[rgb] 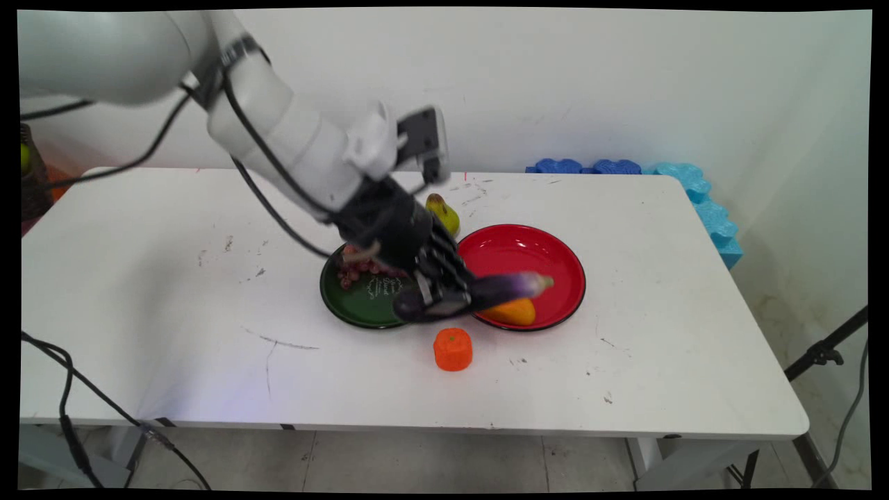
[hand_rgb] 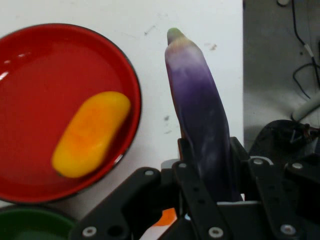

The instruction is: Place the picked object on the table

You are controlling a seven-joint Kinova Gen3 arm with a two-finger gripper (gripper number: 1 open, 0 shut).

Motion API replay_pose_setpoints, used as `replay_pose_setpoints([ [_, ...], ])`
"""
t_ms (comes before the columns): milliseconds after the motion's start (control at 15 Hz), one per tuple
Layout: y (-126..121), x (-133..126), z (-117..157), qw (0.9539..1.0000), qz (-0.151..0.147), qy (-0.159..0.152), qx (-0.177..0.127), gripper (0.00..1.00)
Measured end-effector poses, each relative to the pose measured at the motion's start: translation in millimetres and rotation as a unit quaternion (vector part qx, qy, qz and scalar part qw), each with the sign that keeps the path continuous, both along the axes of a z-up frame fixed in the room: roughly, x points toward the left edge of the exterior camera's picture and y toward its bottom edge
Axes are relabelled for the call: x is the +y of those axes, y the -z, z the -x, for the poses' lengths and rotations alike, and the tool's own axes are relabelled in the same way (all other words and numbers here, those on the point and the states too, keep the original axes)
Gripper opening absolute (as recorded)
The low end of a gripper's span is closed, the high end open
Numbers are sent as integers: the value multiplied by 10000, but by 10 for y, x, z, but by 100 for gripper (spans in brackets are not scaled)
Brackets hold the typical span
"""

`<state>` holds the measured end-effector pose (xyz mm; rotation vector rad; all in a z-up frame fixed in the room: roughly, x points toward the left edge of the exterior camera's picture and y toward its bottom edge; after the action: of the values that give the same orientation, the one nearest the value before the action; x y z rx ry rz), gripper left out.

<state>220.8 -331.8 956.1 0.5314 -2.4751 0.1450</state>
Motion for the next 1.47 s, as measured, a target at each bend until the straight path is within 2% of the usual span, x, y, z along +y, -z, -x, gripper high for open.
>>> replay_pose_setpoints([
  [333, 519, 177, 159, 9994, -147, 241, -179, 0],
  [733, 1084, 201, 198, 9981, -200, 421, -406, 0],
  [1267, 1518, 162, 189, 9969, -170, 493, -589, 0],
  [1333, 1547, 155, 193, 9969, -160, 489, -589, 100],
  [1467, 1577, 142, 208, 9972, -148, 463, -575, 100],
])
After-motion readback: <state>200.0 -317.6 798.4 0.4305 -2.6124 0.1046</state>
